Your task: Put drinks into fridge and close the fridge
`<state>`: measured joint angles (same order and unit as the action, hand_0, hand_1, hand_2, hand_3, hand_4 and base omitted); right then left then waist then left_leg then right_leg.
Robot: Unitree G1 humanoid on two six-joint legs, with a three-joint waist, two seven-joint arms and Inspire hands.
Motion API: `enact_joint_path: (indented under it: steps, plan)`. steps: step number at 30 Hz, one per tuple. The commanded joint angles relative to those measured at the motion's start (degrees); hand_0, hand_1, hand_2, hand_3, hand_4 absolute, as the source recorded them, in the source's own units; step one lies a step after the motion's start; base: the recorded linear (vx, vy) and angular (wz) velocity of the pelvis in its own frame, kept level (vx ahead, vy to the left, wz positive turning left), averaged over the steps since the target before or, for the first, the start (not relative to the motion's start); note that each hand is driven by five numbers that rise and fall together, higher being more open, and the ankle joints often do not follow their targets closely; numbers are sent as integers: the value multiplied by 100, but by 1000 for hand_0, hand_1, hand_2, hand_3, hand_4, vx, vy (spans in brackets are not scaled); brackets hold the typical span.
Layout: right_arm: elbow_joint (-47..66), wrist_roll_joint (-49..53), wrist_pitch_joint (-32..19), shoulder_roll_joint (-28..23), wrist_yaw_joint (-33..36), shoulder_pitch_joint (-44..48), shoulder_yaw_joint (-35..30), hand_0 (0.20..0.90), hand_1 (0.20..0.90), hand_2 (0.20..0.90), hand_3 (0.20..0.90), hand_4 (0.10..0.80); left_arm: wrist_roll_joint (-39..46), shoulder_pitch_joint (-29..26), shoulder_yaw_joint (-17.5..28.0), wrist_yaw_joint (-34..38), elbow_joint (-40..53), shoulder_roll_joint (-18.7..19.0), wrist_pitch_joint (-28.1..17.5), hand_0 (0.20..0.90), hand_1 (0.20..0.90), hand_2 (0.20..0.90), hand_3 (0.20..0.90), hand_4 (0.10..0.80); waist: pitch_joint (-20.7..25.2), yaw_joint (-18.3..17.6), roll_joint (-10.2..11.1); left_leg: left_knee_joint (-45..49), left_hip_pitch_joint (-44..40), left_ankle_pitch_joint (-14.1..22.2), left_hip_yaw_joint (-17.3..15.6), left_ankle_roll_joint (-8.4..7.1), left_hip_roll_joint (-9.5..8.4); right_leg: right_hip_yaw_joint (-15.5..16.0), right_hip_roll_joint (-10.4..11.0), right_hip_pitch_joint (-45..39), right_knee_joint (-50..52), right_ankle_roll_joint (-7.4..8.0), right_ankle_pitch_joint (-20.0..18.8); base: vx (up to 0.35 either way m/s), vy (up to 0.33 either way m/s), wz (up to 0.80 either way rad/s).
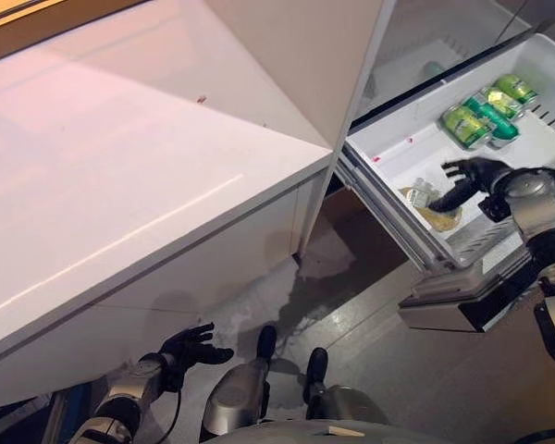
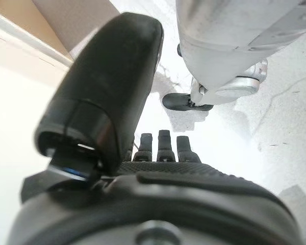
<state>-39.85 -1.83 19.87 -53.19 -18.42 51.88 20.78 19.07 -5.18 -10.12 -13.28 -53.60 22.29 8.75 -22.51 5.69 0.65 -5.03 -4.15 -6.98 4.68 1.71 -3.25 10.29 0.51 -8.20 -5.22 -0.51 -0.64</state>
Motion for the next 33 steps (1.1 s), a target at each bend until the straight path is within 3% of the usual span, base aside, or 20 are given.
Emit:
enact_joint_path:
  steps: [1, 8, 13, 18, 23, 27, 30, 33]
  plan:
    - [879, 131, -562, -832, 788, -153, -243, 900, 900, 900, 900, 800, 26, 454, -14, 58, -480, -61, -14, 900, 900, 900, 900, 800, 1134, -141, 350, 744, 107, 1017, -433, -108, 81, -81, -31, 408, 974, 62, 578, 22, 89, -20]
    - [2299, 1283, -1352, -886, 2231, -1082, -1716, 900, 900, 900, 900, 800, -178, 499, 151, -18, -980, -192, -187, 900, 900, 900, 900, 800, 1422, -422, 356, 663, -118, 1161, -584, -33, 52, -310, -1, 321, 945, 177, 575, 15, 98, -16]
    - [2554, 2650, -2275, -222, 3659, -1913, -2889, 900, 900, 900, 900, 800, -237, 573, 93, -23, -1058, -331, -282, 900, 900, 900, 900, 800, 1528, -518, 289, 718, -192, 1307, -670, 34, 5, -450, 55, 318, 963, 270, 562, 29, 79, -19]
    - [2498, 3722, -2846, 596, 4312, -2585, -3596, 900, 900, 900, 900, 800, -327, 698, -80, -83, -1061, -413, -275, 900, 900, 900, 900, 800, 1523, -545, 194, 830, -206, 1425, -665, 124, -57, -594, 113, 347, 1012, 321, 546, 68, 67, -16]
    - [2513, 4214, -3263, 1191, 4650, -2848, -3721, 900, 900, 900, 900, 800, -472, 758, -242, -74, -1169, -469, -297, 900, 900, 900, 900, 800, 1388, -546, 161, 1297, -37, 1638, -653, 255, -164, -748, 210, 500, 1264, 313, 595, 86, 31, -13]
    - [2395, 4226, -3728, 1417, 5115, -2654, -3663, 900, 900, 900, 900, 800, -508, 561, -460, -78, -1060, -479, -314, 900, 900, 900, 900, 800, 957, -464, 129, 2001, 527, 1857, -496, 394, -291, -825, 296, 982, 1751, 284, 617, -63, 13, -5]
    - [2301, 4376, -3743, 1538, 5171, -2170, -3400, 900, 900, 900, 900, 800, -209, 269, -651, 17, -761, -489, -345, 900, 900, 900, 900, 800, 424, -431, 45, 2439, 1158, 1866, -497, 479, -335, -897, 325, 1595, 2149, 260, 560, -285, 33, -13]
    - [2267, 4420, -3805, 1587, 5060, -1930, -3233, 900, 900, 900, 900, 800, -29, 153, -695, 95, -615, -530, -444, 900, 900, 900, 900, 800, 179, -397, -5, 2829, 1633, 1915, -562, 519, -362, -894, 349, 2012, 2535, 224, 612, -161, 42, -7]
